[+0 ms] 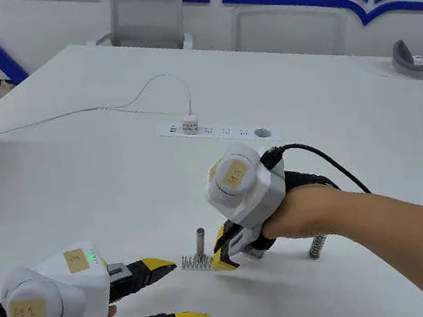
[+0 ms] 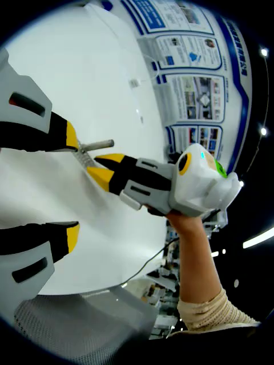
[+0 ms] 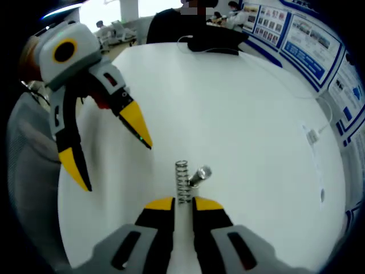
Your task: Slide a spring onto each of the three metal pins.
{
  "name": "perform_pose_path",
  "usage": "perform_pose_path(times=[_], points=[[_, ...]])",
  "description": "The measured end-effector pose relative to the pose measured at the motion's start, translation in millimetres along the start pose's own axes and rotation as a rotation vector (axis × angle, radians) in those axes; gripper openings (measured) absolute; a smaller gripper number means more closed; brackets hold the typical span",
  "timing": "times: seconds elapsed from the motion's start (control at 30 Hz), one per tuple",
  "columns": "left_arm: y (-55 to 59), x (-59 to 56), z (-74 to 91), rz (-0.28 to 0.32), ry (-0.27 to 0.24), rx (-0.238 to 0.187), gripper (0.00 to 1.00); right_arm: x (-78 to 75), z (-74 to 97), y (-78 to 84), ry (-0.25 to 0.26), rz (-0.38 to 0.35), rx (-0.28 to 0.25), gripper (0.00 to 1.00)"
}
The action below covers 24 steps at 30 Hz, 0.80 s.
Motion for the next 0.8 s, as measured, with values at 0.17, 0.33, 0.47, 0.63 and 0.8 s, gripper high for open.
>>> perform_pose_path(times=[0.17,0.33,0.47,0.63,0.8], points=[[1.4,0.8,1.3,0.003,-0.004,0.002,0.5,-1.5,-4.4,-2.2,0.002,0.001,-0.002,0.13],[2.1,0.9,1.9,0.005,-0.005,0.004,0.5,0.6,-11.1,-0.9,-0.009,0.004,0.014,0.12],[2.5,1.4,2.2,0.006,-0.007,0.005,0.5,0.4,-11.7,0.1,-0.017,-0.013,0.016,0.12],[2.6,1.3,1.5,0.003,-0.006,0.007,0.5,2.3,-9.6,3.2,-0.019,-0.014,0.024,0.12],[2.7,1.1,1.2,0.0,-0.004,0.008,0.5,6.9,-3.4,7.7,-0.025,-0.01,0.026,0.12]])
Point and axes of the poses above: the centre of the closed fingertips' face, and the gripper's own axes: z roughly backward along the fingers, x roughly to its left, y roughly out of its underside, the point moved 4 cm from there along z, roughly backward along the fingers, and after that the axes turned 12 degrees about -z, right-handed, at the moved point
